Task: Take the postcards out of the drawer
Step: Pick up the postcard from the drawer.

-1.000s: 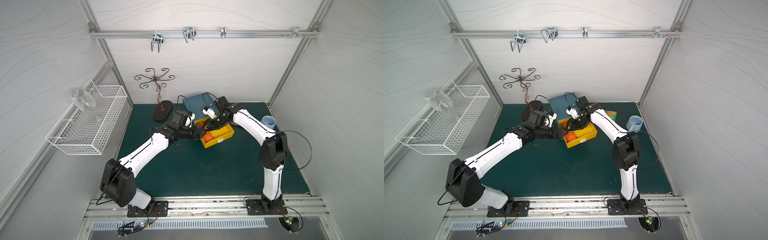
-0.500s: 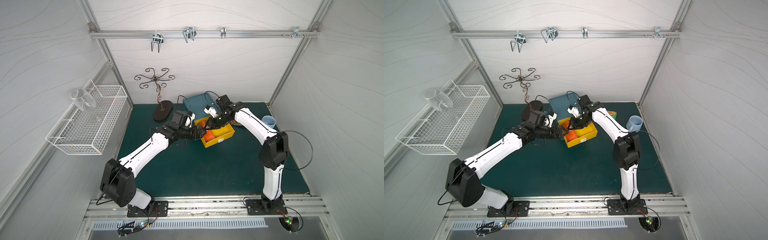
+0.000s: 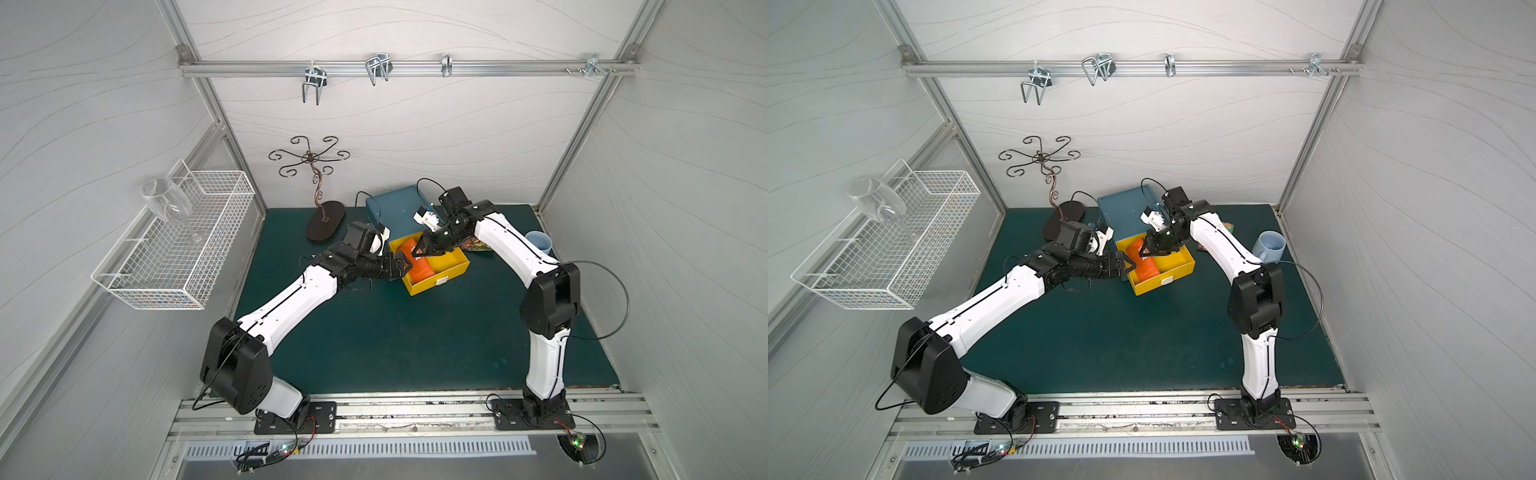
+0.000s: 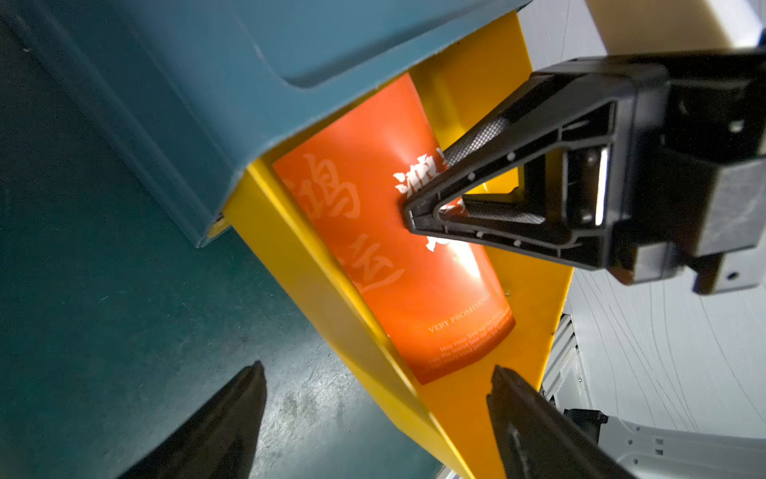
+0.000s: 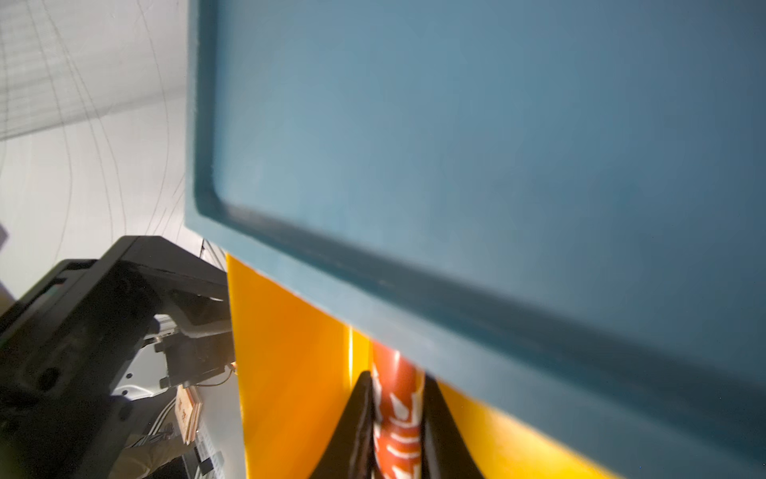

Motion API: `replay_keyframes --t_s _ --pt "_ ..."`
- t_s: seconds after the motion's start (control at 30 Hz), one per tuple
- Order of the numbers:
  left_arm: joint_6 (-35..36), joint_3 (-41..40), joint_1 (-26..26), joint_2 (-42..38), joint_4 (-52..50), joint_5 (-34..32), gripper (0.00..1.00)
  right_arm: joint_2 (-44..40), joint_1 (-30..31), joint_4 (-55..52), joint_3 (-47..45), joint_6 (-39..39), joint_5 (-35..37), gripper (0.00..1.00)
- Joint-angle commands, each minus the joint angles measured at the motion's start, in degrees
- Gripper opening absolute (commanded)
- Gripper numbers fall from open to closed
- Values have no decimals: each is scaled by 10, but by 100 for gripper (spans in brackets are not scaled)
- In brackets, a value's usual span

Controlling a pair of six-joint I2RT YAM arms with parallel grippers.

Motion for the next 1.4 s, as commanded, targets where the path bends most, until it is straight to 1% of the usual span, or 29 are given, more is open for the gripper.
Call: replay_keyframes --t_s 0.0,0.4,0.53,0.7,0.93,1.1,1.37 --pt "12 18 -3 -17 8 -8 89 -12 -9 -18 21 6 -21 20" --pt "25 22 -1 -24 -4 -12 90 28 -31 -73 89 36 -56 20" --pt "28 19 0 -30 -5 -13 90 36 -38 -85 103 45 -72 17" --pt "30 16 3 -36 -7 -14 90 43 -39 -103 116 45 -85 17" --pt "32 13 4 -41 -7 -10 91 42 -43 -110 115 52 -132 17" --pt "33 13 4 -47 -9 -8 91 34 -44 -119 109 51 -142 17" --pt "29 6 4 -61 -11 0 91 1 -44 -113 60 48 -146 17"
